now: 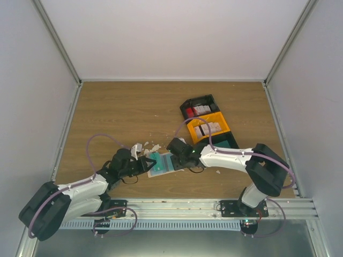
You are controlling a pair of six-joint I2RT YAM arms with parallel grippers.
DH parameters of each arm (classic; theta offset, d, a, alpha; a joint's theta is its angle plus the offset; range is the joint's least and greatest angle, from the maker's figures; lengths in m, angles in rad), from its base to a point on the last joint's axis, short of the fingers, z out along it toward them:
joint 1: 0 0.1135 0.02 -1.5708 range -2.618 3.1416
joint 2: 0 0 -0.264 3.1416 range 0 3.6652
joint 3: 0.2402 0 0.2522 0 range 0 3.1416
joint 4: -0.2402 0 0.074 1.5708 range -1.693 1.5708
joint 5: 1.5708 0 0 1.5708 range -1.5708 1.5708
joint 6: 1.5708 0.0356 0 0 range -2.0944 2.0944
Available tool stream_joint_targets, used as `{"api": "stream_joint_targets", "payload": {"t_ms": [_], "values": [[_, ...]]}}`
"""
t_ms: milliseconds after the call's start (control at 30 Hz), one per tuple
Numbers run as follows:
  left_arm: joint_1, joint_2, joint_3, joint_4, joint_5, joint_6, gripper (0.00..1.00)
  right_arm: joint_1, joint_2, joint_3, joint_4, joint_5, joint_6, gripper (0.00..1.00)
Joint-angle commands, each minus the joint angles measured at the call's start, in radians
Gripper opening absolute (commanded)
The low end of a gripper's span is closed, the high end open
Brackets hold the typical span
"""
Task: Put the credit cards into the card holder
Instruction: Insert the credit card into the card holder.
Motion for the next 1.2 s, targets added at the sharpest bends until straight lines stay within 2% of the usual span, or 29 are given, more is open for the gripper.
{"api": "stream_joint_targets", "payload": {"t_ms": [0, 233, 767, 1000, 1167], "values": [[0.028, 0.019, -0.016, 0.086, 0.039, -0.002, 0.00, 0.012, 0.050, 0.035, 0.032, -0.019, 0.017, 0.52], [0.049, 0.051, -0.005, 0.110, 0.096, 0.013, 0.00, 0.012, 0.082, 0.028, -0.010, 0.005, 0.040, 0.51], [0.060, 0.267, 0.019, 0.269, 0.158, 0.043, 0.00, 0.006, 0.113, 0.007, 0.004, -0.023, 0.050, 0.45], [0.065, 0.213, 0.010, 0.253, 0.150, 0.035, 0.00, -0.010, 0.104, -0.022, 0.027, -0.056, 0.060, 0.40], [0.068, 0.139, 0.031, 0.175, 0.138, 0.048, 0.00, -0.020, 0.094, -0.034, 0.026, -0.055, 0.068, 0.36]]}}
